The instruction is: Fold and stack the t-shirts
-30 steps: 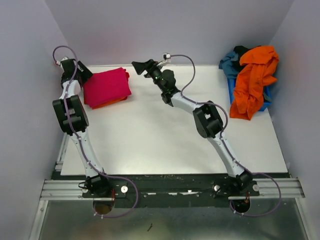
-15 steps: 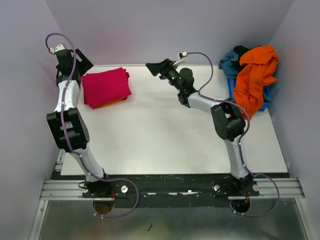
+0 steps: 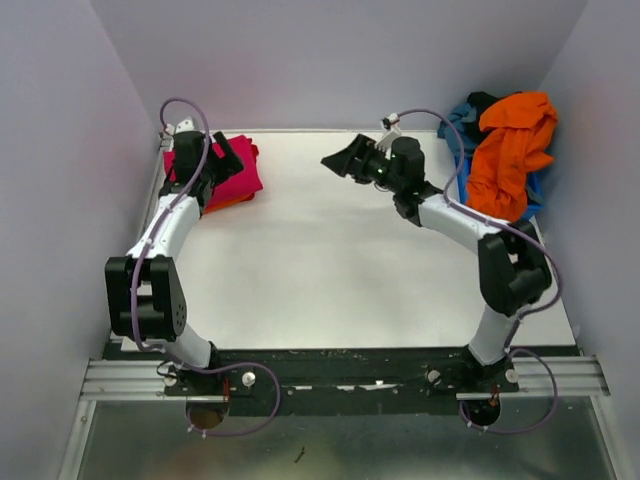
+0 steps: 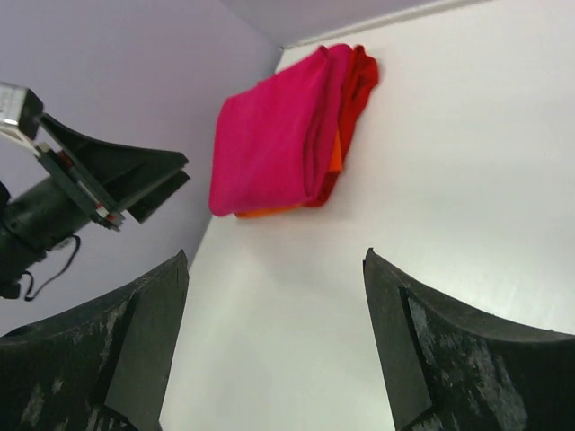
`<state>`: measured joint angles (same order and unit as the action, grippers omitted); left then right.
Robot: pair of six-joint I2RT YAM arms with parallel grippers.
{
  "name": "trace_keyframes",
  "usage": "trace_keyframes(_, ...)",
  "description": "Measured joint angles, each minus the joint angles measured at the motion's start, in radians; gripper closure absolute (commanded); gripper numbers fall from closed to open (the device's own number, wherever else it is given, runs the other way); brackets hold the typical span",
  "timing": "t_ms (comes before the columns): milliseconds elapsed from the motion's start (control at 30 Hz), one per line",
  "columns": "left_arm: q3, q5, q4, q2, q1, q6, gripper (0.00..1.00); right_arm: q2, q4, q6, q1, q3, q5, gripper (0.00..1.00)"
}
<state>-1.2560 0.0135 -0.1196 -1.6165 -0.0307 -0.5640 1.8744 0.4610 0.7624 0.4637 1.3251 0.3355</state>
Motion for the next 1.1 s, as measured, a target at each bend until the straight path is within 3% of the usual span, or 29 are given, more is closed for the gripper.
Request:
trace_keyframes(533,0.591,0.015,0.201,0.508,0.319,-0.069,0.01,-0.929,-0.378,-0.225,-0.012,-0.676,-0.217,0.02)
trace_keyframes(800,0.850,0.060,0.291,0.697,0.429,-0.025,0.01,-1.401,-0.481,-0.274,-0.012,-0.998,-0.328,0.01)
trace_keyframes(967,0.929,0.067,0.326,0.779,0.455,0.004,0.01,-1.578,-0.525,-0.285,-0.012,-1.117,-0.376,0.01)
trace_keyframes(1100,0.975,0.069,0.367,0.836,0.467,0.031,0.01,-1.613,-0.522,-0.286,-0.012,-1.123,-0.398,0.01)
